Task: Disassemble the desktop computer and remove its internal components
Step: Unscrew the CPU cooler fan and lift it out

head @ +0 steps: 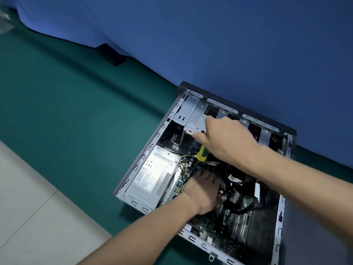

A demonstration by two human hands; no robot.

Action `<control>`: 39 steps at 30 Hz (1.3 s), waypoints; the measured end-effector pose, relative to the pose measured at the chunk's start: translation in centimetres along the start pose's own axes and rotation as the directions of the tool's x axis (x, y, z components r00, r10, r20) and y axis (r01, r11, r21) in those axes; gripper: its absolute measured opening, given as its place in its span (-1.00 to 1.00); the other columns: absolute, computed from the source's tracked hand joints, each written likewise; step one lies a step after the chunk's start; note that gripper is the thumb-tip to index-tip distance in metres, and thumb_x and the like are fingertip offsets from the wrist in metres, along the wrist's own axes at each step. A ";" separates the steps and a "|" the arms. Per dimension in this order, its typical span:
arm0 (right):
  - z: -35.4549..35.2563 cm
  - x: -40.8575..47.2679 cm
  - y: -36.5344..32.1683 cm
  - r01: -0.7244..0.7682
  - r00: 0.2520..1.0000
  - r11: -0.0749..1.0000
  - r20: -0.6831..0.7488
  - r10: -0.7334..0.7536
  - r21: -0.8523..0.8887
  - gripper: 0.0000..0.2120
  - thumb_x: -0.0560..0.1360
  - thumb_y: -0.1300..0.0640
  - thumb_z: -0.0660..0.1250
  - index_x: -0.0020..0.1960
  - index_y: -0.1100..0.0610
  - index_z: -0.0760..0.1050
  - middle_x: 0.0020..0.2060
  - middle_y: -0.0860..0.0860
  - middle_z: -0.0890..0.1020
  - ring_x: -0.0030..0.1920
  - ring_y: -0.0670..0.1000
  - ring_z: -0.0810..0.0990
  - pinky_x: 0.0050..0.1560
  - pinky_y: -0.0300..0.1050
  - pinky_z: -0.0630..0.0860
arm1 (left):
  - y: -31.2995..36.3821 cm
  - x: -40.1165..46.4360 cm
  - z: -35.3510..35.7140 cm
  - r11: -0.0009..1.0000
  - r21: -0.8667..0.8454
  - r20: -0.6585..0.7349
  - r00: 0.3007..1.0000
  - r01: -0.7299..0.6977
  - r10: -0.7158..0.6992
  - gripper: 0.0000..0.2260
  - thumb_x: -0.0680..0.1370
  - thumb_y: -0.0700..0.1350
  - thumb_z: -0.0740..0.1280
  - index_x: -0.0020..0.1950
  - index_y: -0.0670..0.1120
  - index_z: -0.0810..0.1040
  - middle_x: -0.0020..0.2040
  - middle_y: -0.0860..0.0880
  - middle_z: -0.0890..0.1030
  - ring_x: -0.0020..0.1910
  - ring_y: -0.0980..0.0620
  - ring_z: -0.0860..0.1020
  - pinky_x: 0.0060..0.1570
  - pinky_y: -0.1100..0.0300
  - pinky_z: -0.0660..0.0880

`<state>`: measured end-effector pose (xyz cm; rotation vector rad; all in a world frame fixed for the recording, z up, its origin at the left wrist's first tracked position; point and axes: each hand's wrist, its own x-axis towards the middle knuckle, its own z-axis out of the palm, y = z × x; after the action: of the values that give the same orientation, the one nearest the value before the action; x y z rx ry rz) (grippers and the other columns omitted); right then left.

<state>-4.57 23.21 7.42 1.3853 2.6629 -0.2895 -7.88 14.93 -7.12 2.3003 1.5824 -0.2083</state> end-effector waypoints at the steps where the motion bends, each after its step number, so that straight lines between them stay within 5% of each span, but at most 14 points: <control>1: 0.1 0.0 -0.2 0.086 0.996 0.995 0.021 -0.086 -0.042 -0.70 0.57 -0.08 0.17 -0.12 0.16 0.30 -0.32 0.03 0.42 -0.21 0.15 0.48 -0.30 -0.07 0.30 | -0.3 -0.4 0.0 1.000 0.011 0.013 1.000 -0.022 0.022 -0.35 0.56 0.21 0.14 0.46 -0.21 0.15 0.41 -0.22 0.29 0.40 -0.16 0.21 0.42 -0.03 0.10; 3: -0.2 -0.2 -0.8 0.288 0.946 0.957 0.149 -0.289 0.030 -0.87 0.54 0.04 0.20 -0.06 0.11 0.36 -0.14 0.05 0.51 -0.13 0.11 0.50 -0.21 -0.07 0.38 | -0.6 -0.6 0.1 0.998 0.017 0.081 0.995 -0.053 0.052 -0.22 0.51 0.31 0.15 0.50 -0.19 0.02 0.48 -0.20 0.15 0.47 -0.15 0.08 0.46 -0.05 -0.05; 5: -0.2 -0.1 -1.1 0.297 0.925 0.945 0.204 -0.321 0.138 -0.91 0.49 0.08 0.25 -0.03 0.03 0.38 -0.08 -0.01 0.52 -0.12 0.06 0.50 -0.23 -0.10 0.35 | -0.7 -0.4 0.3 0.997 0.030 0.165 0.984 -0.073 0.067 -0.07 0.43 0.38 0.20 0.52 -0.17 -0.09 0.50 -0.22 0.05 0.49 -0.17 -0.01 0.45 -0.08 -0.11; 8: -0.7 0.5 -0.3 -0.028 0.967 0.944 0.247 -0.058 0.330 -0.76 0.46 -0.06 0.36 -0.07 0.10 0.42 -0.25 0.04 0.64 -0.35 0.05 0.62 -0.36 -0.08 0.52 | -1.0 0.3 0.9 0.970 0.178 0.207 0.970 -0.163 0.125 0.00 0.36 0.36 0.32 0.52 -0.15 -0.11 0.47 -0.21 0.15 0.44 -0.19 0.14 0.42 -0.13 0.08; 10: -1.0 0.8 0.1 -0.143 0.966 0.973 0.239 0.097 0.184 -0.54 0.48 -0.25 0.27 -0.24 0.17 0.39 -0.44 0.06 0.55 -0.50 0.07 0.55 -0.46 -0.07 0.48 | -1.4 0.6 1.1 0.959 0.215 0.192 0.971 -0.184 0.143 -0.04 0.38 0.28 0.36 0.52 -0.12 -0.10 0.44 -0.20 0.21 0.40 -0.18 0.22 0.37 -0.11 0.21; 13: -1.0 1.0 0.3 0.000 0.992 0.988 0.128 0.020 -0.155 -0.53 0.53 -0.21 0.18 -0.36 0.11 0.23 -0.44 0.01 0.30 -0.45 0.04 0.31 -0.45 -0.16 0.20 | -1.3 0.9 0.9 0.943 0.252 0.199 0.965 -0.218 0.170 -0.07 0.40 0.27 0.35 0.52 -0.14 -0.08 0.41 -0.21 0.23 0.36 -0.18 0.26 0.32 -0.07 0.27; 17: -0.7 0.2 0.3 0.393 0.903 0.919 0.201 -0.380 -0.024 -0.81 0.44 -0.06 0.30 -0.20 0.02 0.34 -0.34 -0.06 0.43 -0.30 0.01 0.41 -0.35 -0.12 0.30 | -0.7 0.9 0.5 0.929 0.309 0.163 0.974 -0.205 0.160 -0.11 0.40 0.19 0.39 0.46 -0.23 -0.01 0.35 -0.22 0.26 0.28 -0.18 0.28 0.28 -0.01 0.21; 20: -1.2 0.5 0.6 0.190 0.956 0.977 0.207 -0.206 0.092 -0.72 0.41 -0.13 0.38 -0.11 0.04 0.41 -0.31 -0.06 0.51 -0.17 0.04 0.50 -0.31 -0.12 0.32 | -0.1 0.7 0.4 0.918 0.346 0.170 0.975 -0.195 0.143 -0.11 0.42 0.17 0.39 0.49 -0.23 -0.04 0.39 -0.23 0.23 0.32 -0.17 0.26 0.30 0.01 0.19; 23: -1.5 1.0 0.7 0.048 0.984 0.975 0.179 -0.009 -0.215 -0.49 0.47 -0.36 0.14 -0.28 0.10 0.28 -0.41 -0.03 0.31 -0.28 0.11 0.40 -0.35 -0.10 0.26 | 0.5 0.7 0.5 0.920 0.358 0.185 0.978 -0.158 0.096 -0.14 0.45 0.13 0.37 0.49 -0.23 -0.04 0.39 -0.24 0.24 0.32 -0.16 0.27 0.30 0.00 0.21; 28: -1.5 0.3 0.8 0.425 0.876 0.903 0.279 -0.393 -0.060 -0.82 0.52 -0.08 0.21 -0.09 0.02 0.33 -0.33 -0.08 0.36 -0.27 0.03 0.40 -0.32 -0.11 0.22 | 0.1 0.8 0.3 0.939 0.307 0.202 0.975 -0.156 0.096 -0.12 0.41 0.15 0.41 0.47 -0.24 -0.01 0.38 -0.25 0.22 0.32 -0.19 0.26 0.32 -0.03 0.20; 31: -2.3 0.9 1.6 0.200 0.920 0.979 0.335 -0.204 0.047 -0.78 0.47 -0.08 0.34 -0.05 0.03 0.38 -0.22 -0.06 0.55 -0.22 0.00 0.50 -0.23 -0.13 0.34 | 0.2 0.4 0.4 0.935 0.321 0.169 0.981 -0.149 0.098 -0.16 0.44 0.17 0.37 0.49 -0.22 0.01 0.39 -0.24 0.25 0.31 -0.17 0.30 0.30 0.02 0.25; 34: -2.0 0.7 1.0 0.058 0.957 0.972 0.291 0.011 -0.226 -0.55 0.49 -0.27 0.23 -0.25 0.12 0.32 -0.41 0.01 0.46 -0.40 0.05 0.46 -0.38 -0.11 0.32 | 0.5 0.4 0.5 0.930 0.341 0.184 0.980 -0.139 0.080 -0.15 0.45 0.17 0.36 0.49 -0.21 -0.02 0.41 -0.23 0.24 0.34 -0.17 0.27 0.32 0.02 0.23; 36: -1.3 0.1 -0.2 0.225 0.961 0.928 0.225 -0.162 -0.295 -0.58 0.53 -0.19 0.19 -0.28 0.13 0.25 -0.35 0.02 0.43 -0.34 0.09 0.40 -0.32 -0.10 0.31 | 0.5 0.4 0.2 0.929 0.343 0.208 0.975 -0.141 0.072 -0.11 0.43 0.16 0.39 0.49 -0.24 -0.05 0.39 -0.23 0.23 0.33 -0.19 0.26 0.31 0.01 0.22; 39: -1.2 -0.4 -1.4 0.494 0.849 0.865 0.259 -0.460 -0.084 -0.86 0.50 0.05 0.26 -0.10 0.06 0.31 -0.15 -0.03 0.45 -0.18 0.07 0.44 -0.25 -0.09 0.32 | 0.5 0.3 0.0 0.930 0.341 0.200 0.977 -0.137 0.071 -0.11 0.43 0.15 0.40 0.47 -0.28 -0.03 0.33 -0.24 0.27 0.26 -0.18 0.31 0.26 0.00 0.26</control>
<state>-5.53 22.34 8.80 0.5802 2.7201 -0.2717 -7.27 15.06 -7.10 2.5337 1.4172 -0.7116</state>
